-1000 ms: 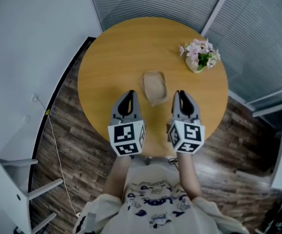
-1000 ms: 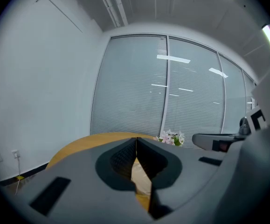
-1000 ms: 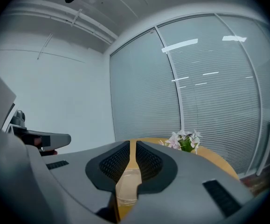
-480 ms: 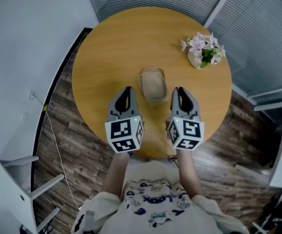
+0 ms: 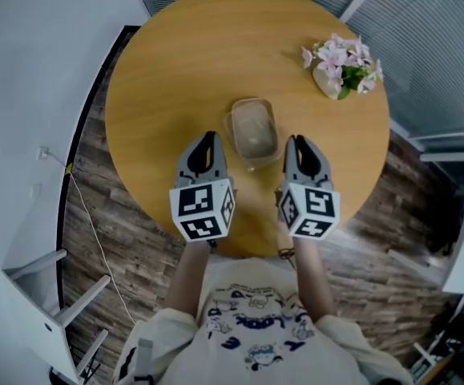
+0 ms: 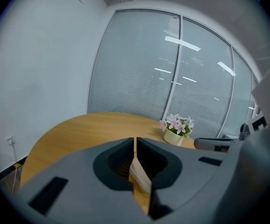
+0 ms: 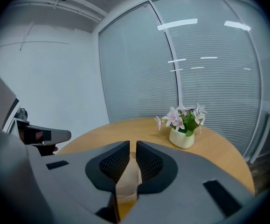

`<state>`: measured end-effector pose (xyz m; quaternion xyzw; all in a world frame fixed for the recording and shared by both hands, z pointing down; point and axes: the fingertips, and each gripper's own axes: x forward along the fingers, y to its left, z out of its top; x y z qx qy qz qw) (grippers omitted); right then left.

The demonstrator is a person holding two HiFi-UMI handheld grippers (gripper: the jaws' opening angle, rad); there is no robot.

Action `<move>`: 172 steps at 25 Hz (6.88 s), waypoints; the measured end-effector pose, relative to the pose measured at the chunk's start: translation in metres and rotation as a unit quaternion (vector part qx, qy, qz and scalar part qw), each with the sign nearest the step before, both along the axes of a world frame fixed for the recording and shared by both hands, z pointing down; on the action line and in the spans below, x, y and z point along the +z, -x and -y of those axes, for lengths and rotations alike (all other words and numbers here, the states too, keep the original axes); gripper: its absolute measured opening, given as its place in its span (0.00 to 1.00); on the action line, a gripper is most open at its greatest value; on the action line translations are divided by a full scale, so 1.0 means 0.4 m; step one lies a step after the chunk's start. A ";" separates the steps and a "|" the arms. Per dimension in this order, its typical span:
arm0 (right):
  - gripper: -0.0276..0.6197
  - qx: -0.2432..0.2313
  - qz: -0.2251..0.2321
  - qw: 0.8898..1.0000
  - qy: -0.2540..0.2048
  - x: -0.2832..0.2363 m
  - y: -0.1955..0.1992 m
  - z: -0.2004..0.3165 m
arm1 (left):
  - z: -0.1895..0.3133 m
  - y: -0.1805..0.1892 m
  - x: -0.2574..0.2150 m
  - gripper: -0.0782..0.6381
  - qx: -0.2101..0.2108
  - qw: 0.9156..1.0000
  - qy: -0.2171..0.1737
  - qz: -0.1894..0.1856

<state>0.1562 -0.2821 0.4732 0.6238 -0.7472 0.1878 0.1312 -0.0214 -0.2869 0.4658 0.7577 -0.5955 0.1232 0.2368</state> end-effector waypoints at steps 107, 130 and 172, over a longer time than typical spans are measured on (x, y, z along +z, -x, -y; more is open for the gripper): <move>0.07 -0.044 0.009 0.999 -0.021 -0.082 0.059 -0.019 | 0.093 0.010 -0.117 0.15 0.027 0.998 -0.038 -0.041; 0.07 -0.076 0.001 0.986 -0.146 -0.356 0.091 -0.044 | 0.019 0.051 -0.429 0.15 -0.004 0.986 -0.164 -0.038; 0.07 -0.068 0.001 0.978 -0.196 -0.466 0.105 -0.054 | -0.007 0.062 -0.556 0.15 0.009 0.974 -0.221 -0.042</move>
